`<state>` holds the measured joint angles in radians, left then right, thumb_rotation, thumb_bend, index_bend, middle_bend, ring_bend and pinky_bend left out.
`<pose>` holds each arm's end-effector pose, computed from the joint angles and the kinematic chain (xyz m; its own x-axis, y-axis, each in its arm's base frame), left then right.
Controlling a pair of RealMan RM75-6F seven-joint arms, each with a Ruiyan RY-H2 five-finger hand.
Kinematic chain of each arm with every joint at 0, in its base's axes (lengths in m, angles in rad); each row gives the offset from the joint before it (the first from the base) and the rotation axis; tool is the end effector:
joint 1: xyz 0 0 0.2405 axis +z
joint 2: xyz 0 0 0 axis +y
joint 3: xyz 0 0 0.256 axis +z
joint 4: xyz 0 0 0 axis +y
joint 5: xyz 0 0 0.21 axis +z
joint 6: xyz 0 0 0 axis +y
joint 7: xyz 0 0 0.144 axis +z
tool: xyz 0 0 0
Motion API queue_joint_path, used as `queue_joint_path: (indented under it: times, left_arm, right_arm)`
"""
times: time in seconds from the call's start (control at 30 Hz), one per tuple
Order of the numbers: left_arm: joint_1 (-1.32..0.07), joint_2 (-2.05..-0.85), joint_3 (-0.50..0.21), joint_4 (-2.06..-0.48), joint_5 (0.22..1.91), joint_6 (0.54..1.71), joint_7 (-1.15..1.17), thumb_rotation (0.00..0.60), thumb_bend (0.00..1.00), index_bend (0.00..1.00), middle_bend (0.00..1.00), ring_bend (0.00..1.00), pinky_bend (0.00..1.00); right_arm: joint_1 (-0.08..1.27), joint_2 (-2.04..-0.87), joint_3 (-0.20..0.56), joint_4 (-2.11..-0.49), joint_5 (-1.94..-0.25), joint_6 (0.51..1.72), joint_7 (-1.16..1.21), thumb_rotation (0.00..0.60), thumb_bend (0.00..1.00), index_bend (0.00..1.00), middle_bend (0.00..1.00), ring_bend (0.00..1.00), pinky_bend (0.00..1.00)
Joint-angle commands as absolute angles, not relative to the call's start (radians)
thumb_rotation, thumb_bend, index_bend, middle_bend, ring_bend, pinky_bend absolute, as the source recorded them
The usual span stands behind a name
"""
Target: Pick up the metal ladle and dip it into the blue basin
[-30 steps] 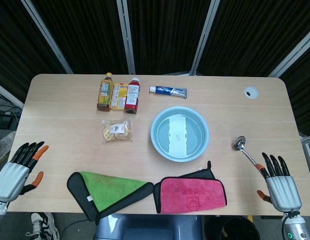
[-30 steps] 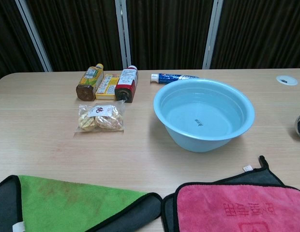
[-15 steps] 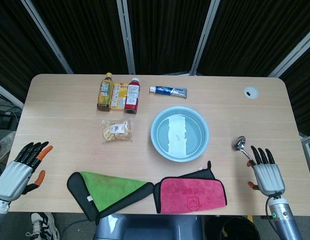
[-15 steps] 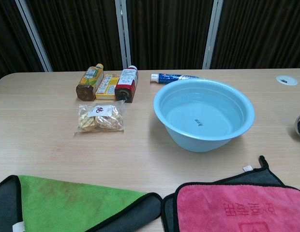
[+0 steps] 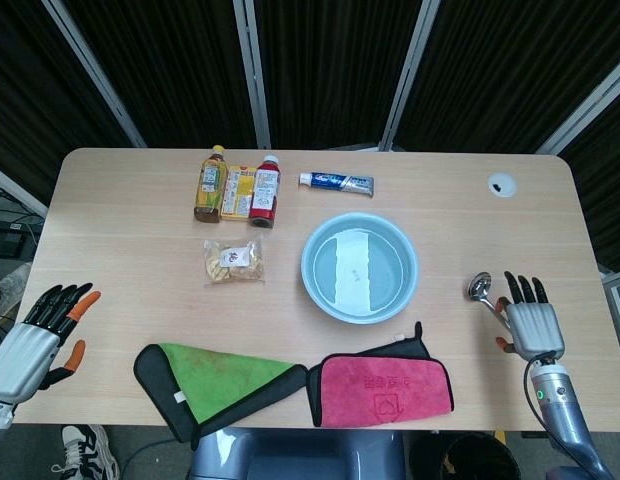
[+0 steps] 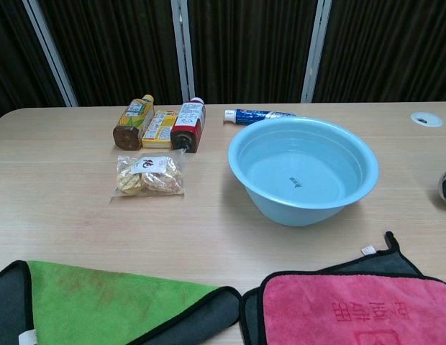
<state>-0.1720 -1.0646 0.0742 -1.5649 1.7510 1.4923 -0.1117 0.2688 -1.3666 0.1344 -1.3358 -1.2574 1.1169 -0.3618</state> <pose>-0.2887 0.1765 0.1505 0.4204 0.0994 0.9019 0.8729 -0.3153 -0.3722 -0.3433 -0.2567 0.0806 0.6438 -0.2290 0.7301 -0.7481 0.0119 0.6635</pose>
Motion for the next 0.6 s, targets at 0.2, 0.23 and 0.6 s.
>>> queue_joint_path:
  times: [0.2,0.23,0.6]
  left_arm:
    - [-0.179,-1.064,0.071,-1.571,1.739,1.476,-0.110,0.600,0.65,0.00,0.00,0.00,0.00]
    - [-0.179,-1.064,0.071,-1.571,1.739,1.475,-0.110,0.600,0.65,0.00,0.00,0.00,0.00]
    - [-0.183,-1.068,0.068,-1.570,1.729,1.467,-0.106,0.600,0.64,0.00,0.00,0.00,0.00]
  right_arm:
    - [0.266,-1.383,0.149,-1.263,-1.212,1.102,-0.266,0.600,0.14,0.42,0.00,0.00,0.00]
    - [0.264,-1.391,0.148,-1.243,-1.215,1.102,-0.237,0.600,0.14,0.42,0.00,0.00,0.00]
    - [0.272,-1.465,0.137,-1.058,-1.228,1.058,-0.071,0.600,0.14,0.39,0.00,0.00,0.00]
